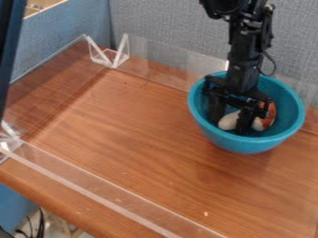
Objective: Remove the mushroom from inside the blue bowl and put it on the table
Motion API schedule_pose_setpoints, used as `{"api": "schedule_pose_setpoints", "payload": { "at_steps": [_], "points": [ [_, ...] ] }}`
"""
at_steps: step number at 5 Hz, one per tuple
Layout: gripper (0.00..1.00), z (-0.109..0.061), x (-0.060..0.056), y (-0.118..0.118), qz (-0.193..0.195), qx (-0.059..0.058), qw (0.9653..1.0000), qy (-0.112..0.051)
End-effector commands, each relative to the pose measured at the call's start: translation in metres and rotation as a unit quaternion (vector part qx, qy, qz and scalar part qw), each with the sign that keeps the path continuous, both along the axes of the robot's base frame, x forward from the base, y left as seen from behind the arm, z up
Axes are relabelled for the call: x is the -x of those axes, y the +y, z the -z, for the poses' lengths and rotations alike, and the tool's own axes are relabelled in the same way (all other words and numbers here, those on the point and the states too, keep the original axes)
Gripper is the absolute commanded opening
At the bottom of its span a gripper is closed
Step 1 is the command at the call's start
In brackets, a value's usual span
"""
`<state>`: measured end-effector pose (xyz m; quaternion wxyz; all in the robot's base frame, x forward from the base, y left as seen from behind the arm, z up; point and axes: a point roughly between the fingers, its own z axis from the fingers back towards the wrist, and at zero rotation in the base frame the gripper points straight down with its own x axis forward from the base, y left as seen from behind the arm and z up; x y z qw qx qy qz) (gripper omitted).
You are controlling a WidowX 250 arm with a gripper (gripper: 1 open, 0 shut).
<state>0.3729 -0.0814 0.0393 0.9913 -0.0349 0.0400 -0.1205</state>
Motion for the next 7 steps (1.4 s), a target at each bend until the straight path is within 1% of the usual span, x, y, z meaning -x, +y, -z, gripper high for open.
{"api": "schedule_pose_setpoints", "payload": {
  "at_steps": [1,2,5,7],
  "points": [
    [0.00,-0.022,-0.007,0.000,0.006,0.007,0.9994,-0.032],
    [0.00,-0.026,-0.006,0.002,0.010,0.010,0.9993,-0.033],
    [0.00,-0.044,0.000,0.008,0.025,0.023,0.9984,-0.045],
    [0.00,-0.060,0.005,0.013,0.033,0.032,0.9974,-0.056]
  ]
}}
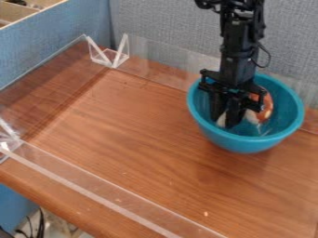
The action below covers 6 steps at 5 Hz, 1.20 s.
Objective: Remove the mushroom from inside the blue bowl and put it on the table
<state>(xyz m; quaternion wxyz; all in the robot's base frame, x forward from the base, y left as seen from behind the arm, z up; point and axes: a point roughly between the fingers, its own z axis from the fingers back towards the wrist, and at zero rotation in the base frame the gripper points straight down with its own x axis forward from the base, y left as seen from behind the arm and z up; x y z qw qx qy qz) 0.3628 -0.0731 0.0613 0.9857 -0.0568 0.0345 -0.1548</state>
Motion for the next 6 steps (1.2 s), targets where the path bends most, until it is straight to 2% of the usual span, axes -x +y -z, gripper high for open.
{"api": "schedule_pose_setpoints", "payload": {
  "at_steps": [1,2,3,4,5,6],
  "points": [
    [0.00,-0.045,-0.003,0.007,0.003,0.013,0.9983,-0.056],
    [0.00,-0.056,0.000,0.010,0.005,0.016,0.9978,-0.064],
    [0.00,-0.082,0.012,0.034,-0.013,0.013,0.9967,-0.079],
    [0.00,-0.115,0.030,0.074,-0.048,0.004,0.9943,-0.095],
    [0.00,-0.110,0.043,0.122,-0.079,-0.008,0.9939,-0.077],
    [0.00,-0.107,0.048,0.094,-0.036,-0.006,0.9969,-0.070]
  ]
}}
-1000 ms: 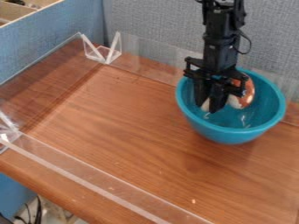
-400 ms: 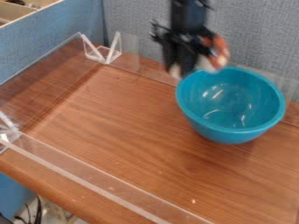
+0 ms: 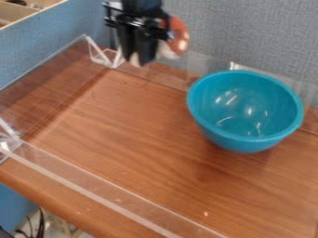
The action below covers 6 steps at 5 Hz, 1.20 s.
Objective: Remove the mushroom from inside the blue bowl and put it on the table
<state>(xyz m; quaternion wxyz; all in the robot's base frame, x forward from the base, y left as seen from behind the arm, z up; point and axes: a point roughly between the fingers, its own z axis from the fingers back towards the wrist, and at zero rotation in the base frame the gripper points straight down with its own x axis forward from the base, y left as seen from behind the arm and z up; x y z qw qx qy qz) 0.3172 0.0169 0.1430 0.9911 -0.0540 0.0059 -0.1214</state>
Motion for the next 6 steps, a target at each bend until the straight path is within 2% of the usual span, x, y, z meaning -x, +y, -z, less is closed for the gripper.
{"api": "schedule_pose_setpoints", "payload": {
  "at_steps": [1,2,4,6],
  "points": [
    [0.00,-0.019,0.006,-0.017,0.033,-0.009,0.9989,-0.033],
    [0.00,-0.018,0.013,-0.023,0.051,-0.012,0.9983,-0.025],
    [0.00,-0.024,0.024,-0.026,0.077,-0.012,0.9967,-0.026],
    [0.00,-0.024,0.034,-0.026,0.097,-0.015,0.9950,-0.018]
  ]
}}
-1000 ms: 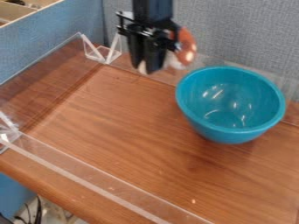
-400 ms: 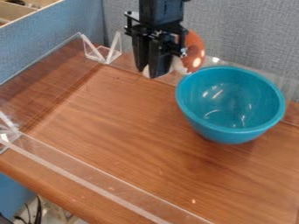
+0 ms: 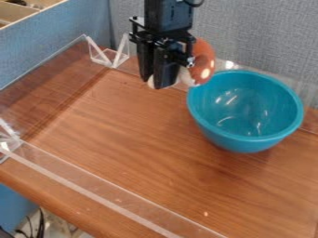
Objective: Remove the mushroom from inside the blue bowl and put it on the table
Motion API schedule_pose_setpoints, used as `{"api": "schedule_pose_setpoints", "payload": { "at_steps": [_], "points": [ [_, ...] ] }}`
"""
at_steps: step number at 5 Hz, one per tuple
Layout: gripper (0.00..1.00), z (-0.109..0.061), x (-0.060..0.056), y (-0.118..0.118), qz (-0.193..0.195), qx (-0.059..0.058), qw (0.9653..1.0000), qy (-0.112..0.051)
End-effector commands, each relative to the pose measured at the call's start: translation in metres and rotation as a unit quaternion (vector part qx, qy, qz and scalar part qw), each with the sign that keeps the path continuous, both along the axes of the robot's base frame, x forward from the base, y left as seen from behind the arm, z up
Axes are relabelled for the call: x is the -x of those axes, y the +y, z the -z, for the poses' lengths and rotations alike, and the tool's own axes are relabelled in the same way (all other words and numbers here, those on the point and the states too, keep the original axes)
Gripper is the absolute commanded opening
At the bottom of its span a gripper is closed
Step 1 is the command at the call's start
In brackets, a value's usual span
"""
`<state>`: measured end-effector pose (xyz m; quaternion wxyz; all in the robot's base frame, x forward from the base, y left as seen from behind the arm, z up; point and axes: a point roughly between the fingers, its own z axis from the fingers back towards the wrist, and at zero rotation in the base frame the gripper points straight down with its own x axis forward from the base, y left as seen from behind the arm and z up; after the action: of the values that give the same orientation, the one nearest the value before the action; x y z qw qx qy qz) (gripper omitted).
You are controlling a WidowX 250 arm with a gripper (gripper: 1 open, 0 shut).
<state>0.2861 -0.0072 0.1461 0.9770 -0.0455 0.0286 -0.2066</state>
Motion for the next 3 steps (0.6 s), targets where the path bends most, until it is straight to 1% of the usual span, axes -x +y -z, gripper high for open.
{"api": "schedule_pose_setpoints", "payload": {
  "at_steps": [1,2,3],
  "points": [
    [0.00,-0.018,0.007,-0.001,0.021,-0.004,0.9993,-0.030],
    [0.00,-0.015,0.011,0.000,0.030,-0.006,0.9992,-0.023],
    [0.00,-0.007,0.013,0.004,0.035,-0.010,0.9992,-0.014]
  ]
}}
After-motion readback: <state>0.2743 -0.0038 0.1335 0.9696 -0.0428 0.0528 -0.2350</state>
